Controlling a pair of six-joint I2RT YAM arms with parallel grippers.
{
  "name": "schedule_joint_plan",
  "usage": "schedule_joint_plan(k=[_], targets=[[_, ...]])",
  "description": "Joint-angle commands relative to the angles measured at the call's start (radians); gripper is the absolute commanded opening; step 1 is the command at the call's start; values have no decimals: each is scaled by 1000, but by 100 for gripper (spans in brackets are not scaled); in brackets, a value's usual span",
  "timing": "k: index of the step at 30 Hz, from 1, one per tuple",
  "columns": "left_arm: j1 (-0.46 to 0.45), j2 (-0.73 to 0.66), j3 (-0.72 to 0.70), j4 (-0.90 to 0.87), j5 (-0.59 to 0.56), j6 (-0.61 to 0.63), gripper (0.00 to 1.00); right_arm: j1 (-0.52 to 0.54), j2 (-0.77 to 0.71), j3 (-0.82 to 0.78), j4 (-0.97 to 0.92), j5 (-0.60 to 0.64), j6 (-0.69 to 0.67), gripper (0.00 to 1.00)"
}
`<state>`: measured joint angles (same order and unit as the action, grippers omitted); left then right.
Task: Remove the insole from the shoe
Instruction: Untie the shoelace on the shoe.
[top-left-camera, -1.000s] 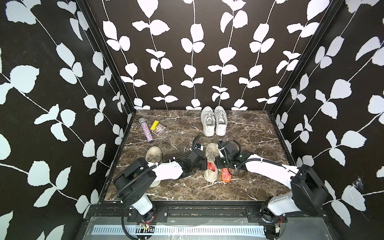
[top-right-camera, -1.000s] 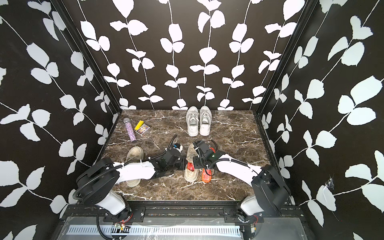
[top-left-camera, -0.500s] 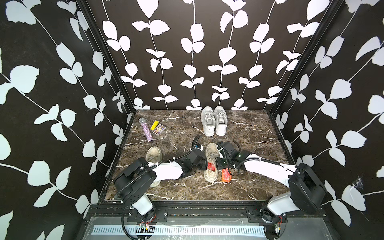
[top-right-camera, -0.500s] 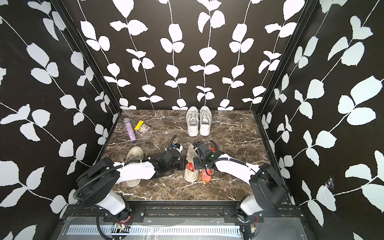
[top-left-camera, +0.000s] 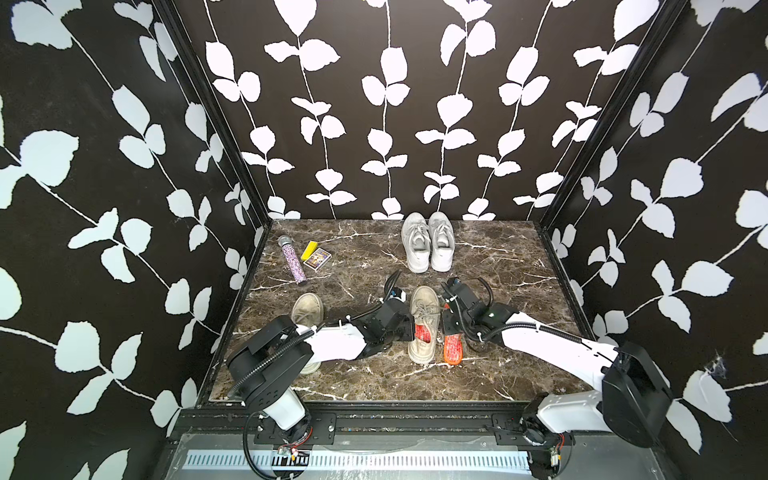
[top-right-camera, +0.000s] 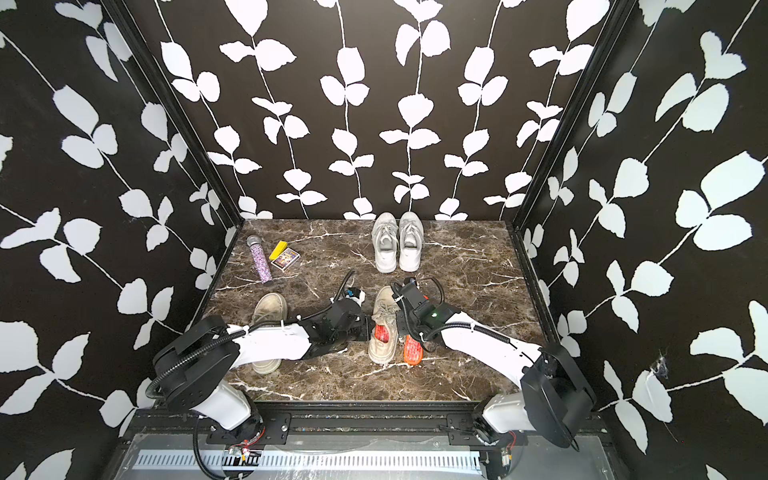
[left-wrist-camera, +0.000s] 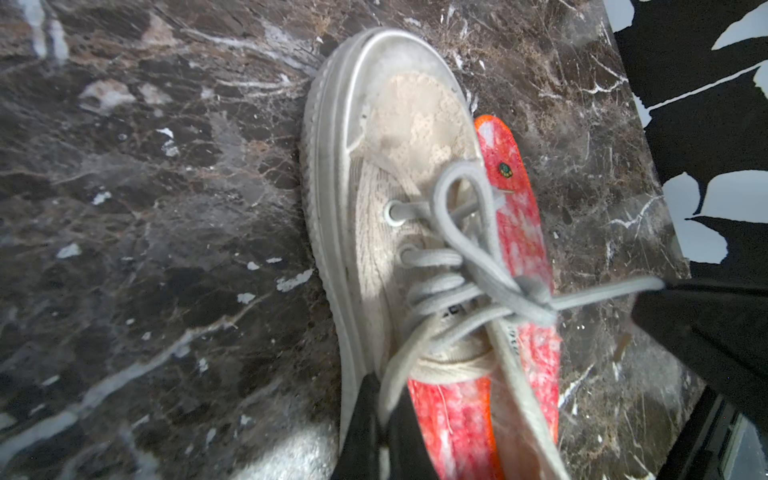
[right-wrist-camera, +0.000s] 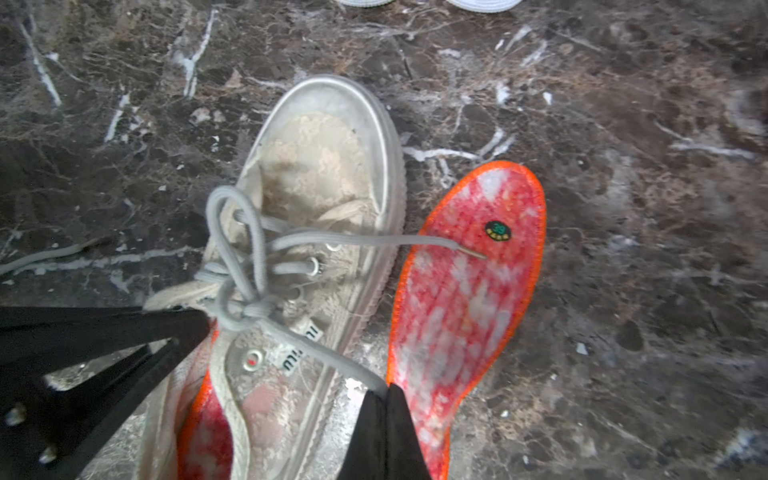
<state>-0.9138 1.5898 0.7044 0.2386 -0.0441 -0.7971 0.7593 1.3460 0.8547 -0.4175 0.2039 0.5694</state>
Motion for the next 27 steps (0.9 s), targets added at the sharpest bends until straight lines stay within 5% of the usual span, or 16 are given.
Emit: schedule_joint_plan(k=[1,7,15,27], targets=[[3,-18,-27,-34,-38,-13,0,-1,-35,-10,-56,100,14,0],[2,-17,-23,-34,-35,-3,0,-45,-88,23,-156,220,-21,0],[3,-8,-1,-41,-16,19,0,-169,-205,15,-187,223,-22,0],[3,-6,1,-36,-5,25,0,-213,-240,45,-284,287,32,0]])
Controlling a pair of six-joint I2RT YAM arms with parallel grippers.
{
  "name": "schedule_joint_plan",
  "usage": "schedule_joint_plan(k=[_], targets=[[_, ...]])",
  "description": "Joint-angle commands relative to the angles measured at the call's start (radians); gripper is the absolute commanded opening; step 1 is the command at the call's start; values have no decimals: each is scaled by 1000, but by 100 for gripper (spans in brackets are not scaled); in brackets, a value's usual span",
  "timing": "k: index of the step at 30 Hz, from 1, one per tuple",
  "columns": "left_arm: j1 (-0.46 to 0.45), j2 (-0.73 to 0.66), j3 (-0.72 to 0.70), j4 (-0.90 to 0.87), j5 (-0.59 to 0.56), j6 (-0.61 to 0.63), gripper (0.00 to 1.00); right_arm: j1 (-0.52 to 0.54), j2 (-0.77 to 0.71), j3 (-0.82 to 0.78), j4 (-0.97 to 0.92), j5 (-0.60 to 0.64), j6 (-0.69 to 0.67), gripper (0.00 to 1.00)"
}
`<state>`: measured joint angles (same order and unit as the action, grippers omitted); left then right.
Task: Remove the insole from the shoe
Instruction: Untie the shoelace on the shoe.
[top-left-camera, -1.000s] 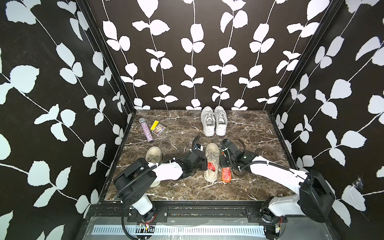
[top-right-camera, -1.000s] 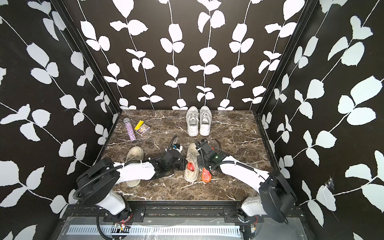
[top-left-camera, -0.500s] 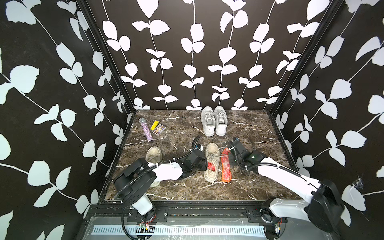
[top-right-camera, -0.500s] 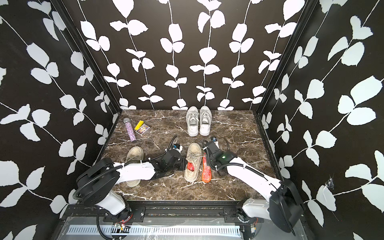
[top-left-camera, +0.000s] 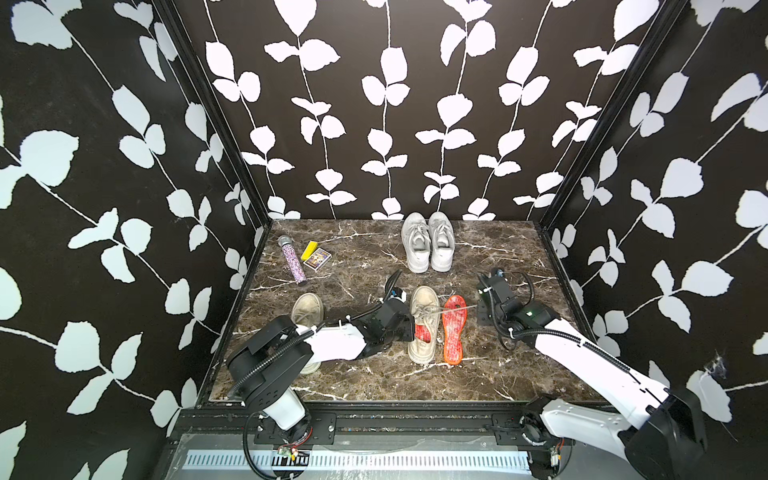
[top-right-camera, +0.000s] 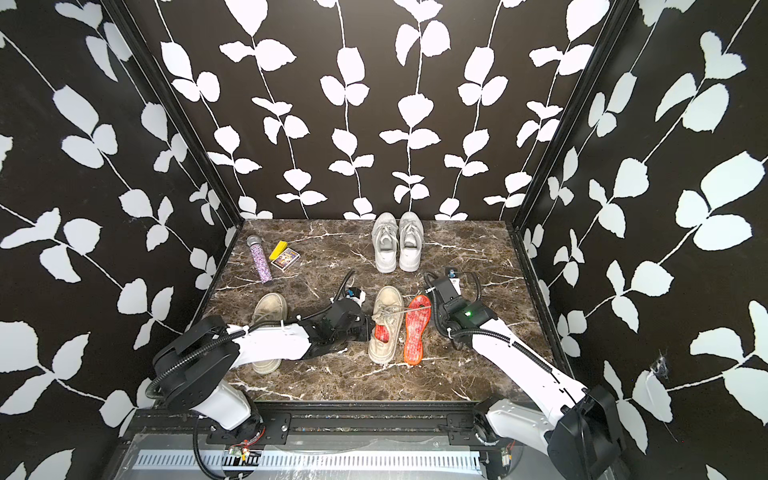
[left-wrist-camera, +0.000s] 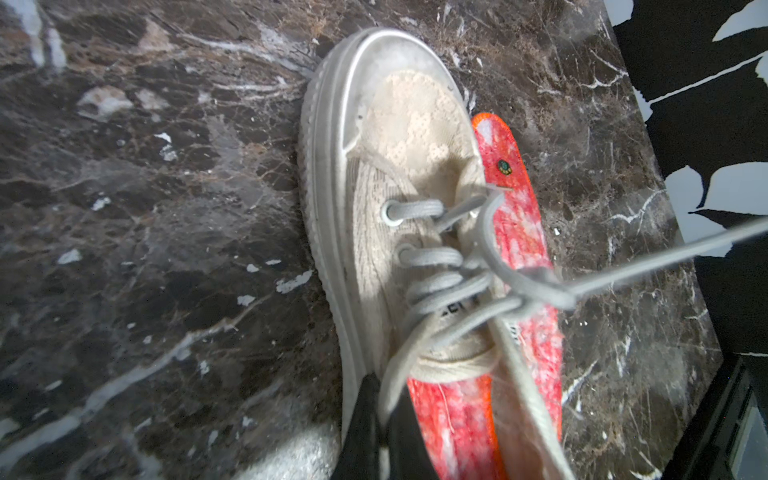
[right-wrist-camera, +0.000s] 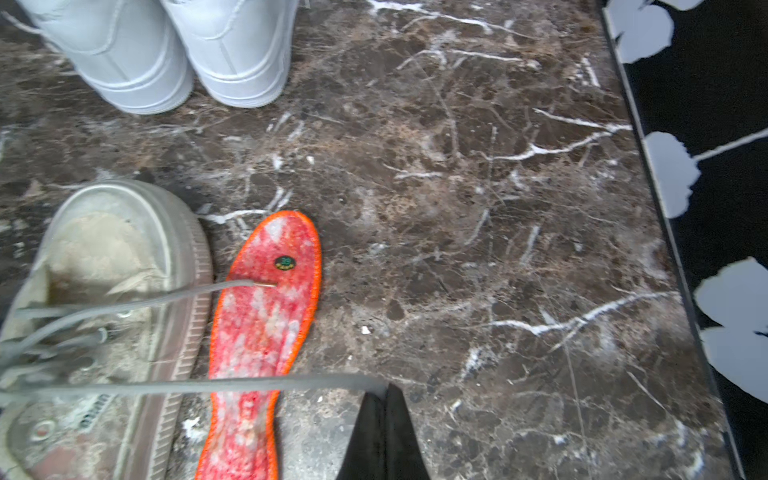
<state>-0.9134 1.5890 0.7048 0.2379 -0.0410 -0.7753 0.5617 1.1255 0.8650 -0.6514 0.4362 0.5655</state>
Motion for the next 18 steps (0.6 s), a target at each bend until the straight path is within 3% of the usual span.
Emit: schedule_joint_plan(k=[1,4,10,13,18], targets=[[1,-6,1,-36,-7,5,0,-23,-20,37,-59,56,43,0],[2,-6,1,-37,-7,7,0,-33,-15,46,-93,79,72,0],[2,-9,2,-32,4,16,0,-34,-1,36,-54,2,38,0],[2,-9,8,-31,10,29,0,-34,17,44,-55,3,25,19],[2,-17,-5,-24,1,37,0,-33,-1,39,21,-122,-57,48]])
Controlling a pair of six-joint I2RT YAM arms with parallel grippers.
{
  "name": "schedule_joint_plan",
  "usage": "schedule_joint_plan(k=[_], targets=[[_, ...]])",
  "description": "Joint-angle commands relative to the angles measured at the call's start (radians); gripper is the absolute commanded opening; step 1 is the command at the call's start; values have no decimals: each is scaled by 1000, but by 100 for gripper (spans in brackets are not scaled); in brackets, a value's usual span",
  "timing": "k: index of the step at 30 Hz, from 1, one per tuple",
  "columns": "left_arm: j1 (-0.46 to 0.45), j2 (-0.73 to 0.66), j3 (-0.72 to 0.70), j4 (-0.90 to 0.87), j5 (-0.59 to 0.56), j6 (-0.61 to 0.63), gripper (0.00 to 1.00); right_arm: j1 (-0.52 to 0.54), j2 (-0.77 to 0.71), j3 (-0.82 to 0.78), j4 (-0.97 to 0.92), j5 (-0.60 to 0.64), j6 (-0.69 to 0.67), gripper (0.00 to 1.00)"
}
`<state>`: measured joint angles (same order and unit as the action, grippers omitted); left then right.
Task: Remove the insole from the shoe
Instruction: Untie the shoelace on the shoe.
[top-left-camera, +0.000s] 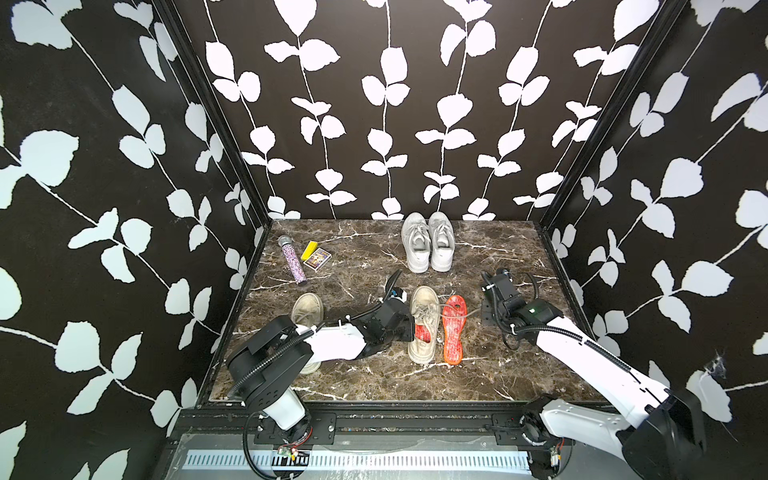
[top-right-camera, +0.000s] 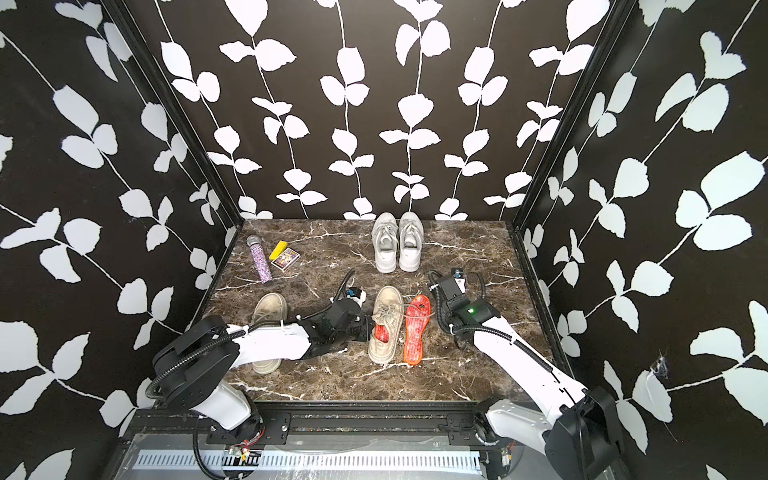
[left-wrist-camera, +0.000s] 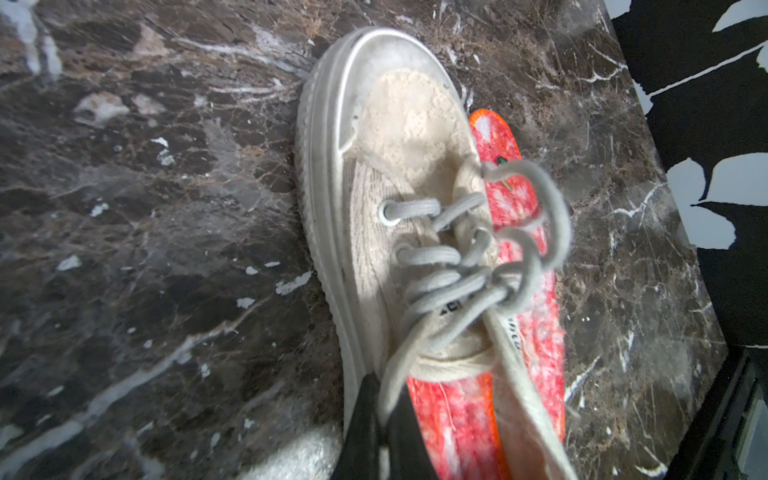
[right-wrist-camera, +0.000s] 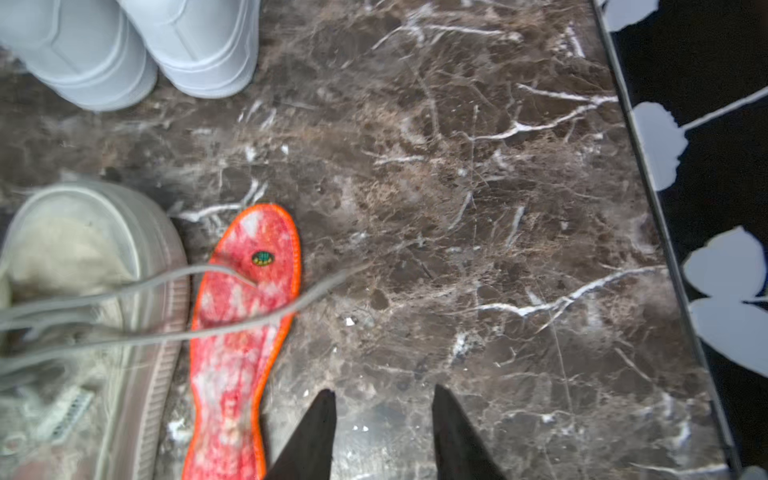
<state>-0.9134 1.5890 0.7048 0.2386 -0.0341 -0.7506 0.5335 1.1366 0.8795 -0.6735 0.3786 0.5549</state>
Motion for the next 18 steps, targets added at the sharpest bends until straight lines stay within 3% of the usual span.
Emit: schedule_joint_plan(k=[1,5,8,12,18], targets=[[2,-15,-4,-21,-2,15,0,0,-12,28,53,-89,-67,53],[1,-15,17,-27,8,34,0,38,18,51,76,-130,-98,60],[1,-34,25,-53,-15,53,0,94,69,57,142,-228,-120,61],[1,-47,24,-31,5,76,0,191,162,72,213,-243,-115,64],[-2,-39,-8,41,35,71,0,237,267,62,292,-256,-87,63]])
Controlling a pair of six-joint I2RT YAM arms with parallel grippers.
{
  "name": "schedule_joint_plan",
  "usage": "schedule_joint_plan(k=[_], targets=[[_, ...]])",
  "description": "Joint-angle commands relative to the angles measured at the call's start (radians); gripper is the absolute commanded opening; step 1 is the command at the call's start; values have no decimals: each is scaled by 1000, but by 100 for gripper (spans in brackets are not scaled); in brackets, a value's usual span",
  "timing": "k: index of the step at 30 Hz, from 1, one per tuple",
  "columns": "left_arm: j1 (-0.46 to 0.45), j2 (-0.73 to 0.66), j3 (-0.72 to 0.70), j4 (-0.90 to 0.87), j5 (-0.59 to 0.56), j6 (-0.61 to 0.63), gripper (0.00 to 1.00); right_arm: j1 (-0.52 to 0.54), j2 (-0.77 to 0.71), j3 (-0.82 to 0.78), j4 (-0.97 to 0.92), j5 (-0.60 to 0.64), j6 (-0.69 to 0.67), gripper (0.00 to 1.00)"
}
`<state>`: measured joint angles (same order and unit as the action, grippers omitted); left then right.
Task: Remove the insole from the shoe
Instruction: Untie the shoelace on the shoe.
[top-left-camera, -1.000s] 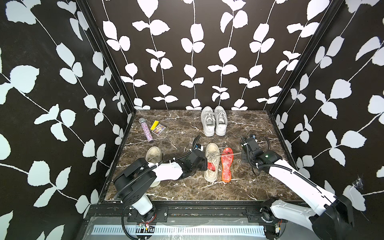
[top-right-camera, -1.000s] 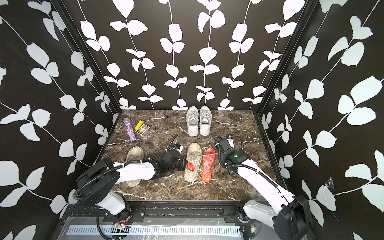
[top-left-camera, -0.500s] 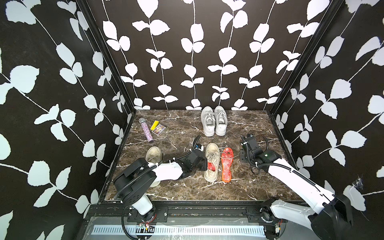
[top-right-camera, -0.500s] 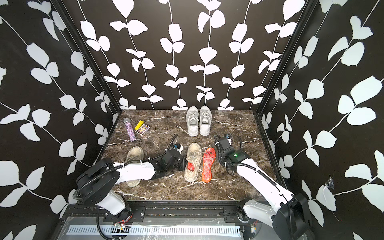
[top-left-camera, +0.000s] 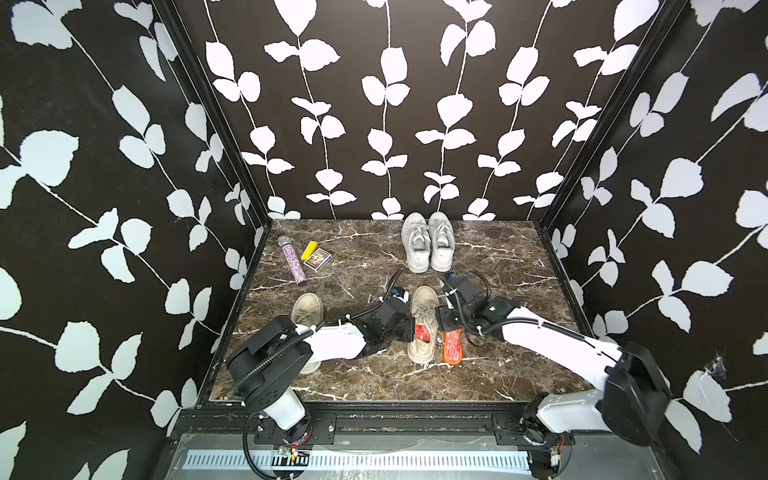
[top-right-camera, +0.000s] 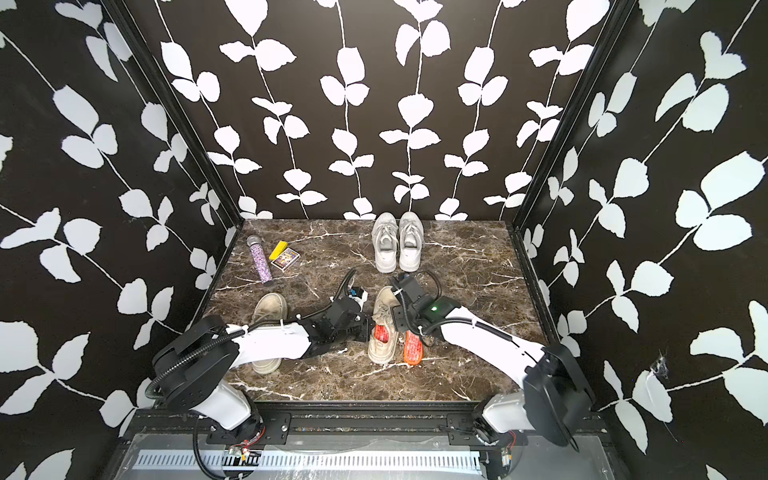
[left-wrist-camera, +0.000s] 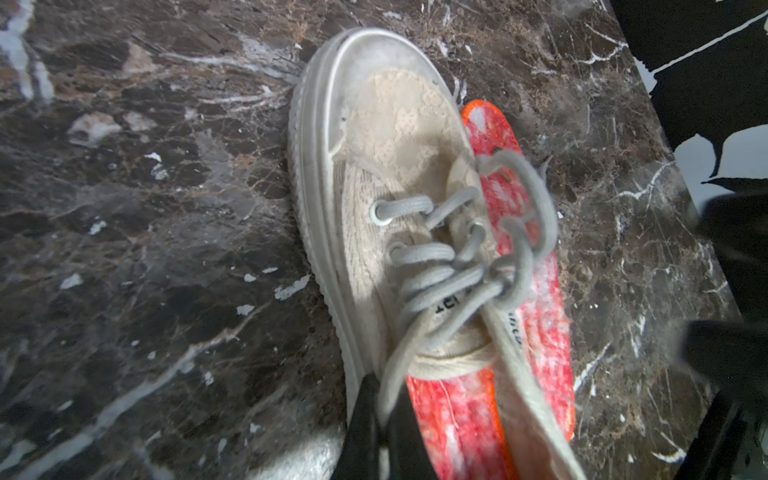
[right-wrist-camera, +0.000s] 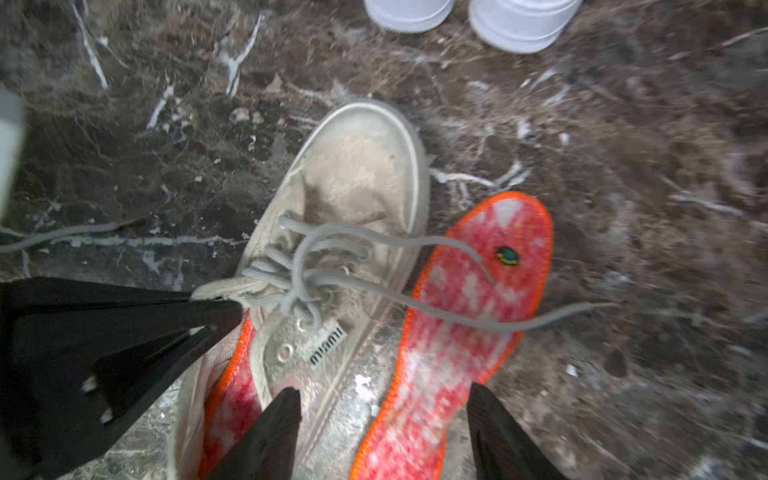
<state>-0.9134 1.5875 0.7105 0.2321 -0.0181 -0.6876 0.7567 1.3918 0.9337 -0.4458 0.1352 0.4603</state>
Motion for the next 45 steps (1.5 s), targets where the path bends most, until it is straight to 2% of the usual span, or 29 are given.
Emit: schedule_joint_plan(k=[1,7,19,23,29,34,45], targets=[[-2,-35,-15,54,23,6,0,13,24,7,69,-14,8,64],[-2,-22,-11,70,33,1,0,18,78,15,102,-39,1,60],[-5,-18,-1,74,47,5,0,36,216,65,108,-6,-11,53],[-4,-15,0,93,62,5,0,49,252,65,126,71,3,53],[-4,-9,-3,130,89,-1,0,70,260,52,198,267,27,50],[-4,-12,-6,125,88,-3,0,70,221,34,263,326,33,48],[-10,-24,-17,156,121,7,0,67,239,80,236,386,39,49]])
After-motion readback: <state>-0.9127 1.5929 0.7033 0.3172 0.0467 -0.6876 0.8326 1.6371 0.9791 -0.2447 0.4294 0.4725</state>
